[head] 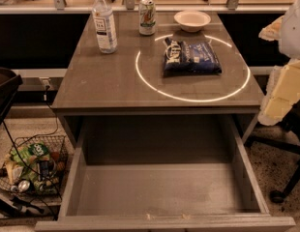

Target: Place blue plastic bottle into top drawer

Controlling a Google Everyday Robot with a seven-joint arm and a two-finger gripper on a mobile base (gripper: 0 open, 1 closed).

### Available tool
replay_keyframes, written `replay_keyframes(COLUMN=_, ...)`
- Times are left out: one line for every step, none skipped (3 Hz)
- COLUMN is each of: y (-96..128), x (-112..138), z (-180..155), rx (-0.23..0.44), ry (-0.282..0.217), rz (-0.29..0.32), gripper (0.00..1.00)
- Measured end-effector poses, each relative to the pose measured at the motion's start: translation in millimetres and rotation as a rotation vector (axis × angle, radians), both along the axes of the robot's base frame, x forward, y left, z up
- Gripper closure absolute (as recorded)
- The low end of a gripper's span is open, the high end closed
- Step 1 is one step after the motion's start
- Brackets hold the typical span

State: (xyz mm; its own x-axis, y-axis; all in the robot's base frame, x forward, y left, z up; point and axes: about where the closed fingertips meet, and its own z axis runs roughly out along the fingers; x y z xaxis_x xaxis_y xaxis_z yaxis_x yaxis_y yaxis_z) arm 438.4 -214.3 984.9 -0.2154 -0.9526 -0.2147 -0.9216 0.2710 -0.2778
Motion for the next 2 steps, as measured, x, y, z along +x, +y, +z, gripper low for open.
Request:
replay_keyframes(y=0, x=0, z=0, rx=0.000, ry=0.000, rz=0.000, gripper=0.00)
replay_keyframes(y=9, x=15, z=2, rx=0.080, ry=-0.040, rz=0.001, gripper=0.00)
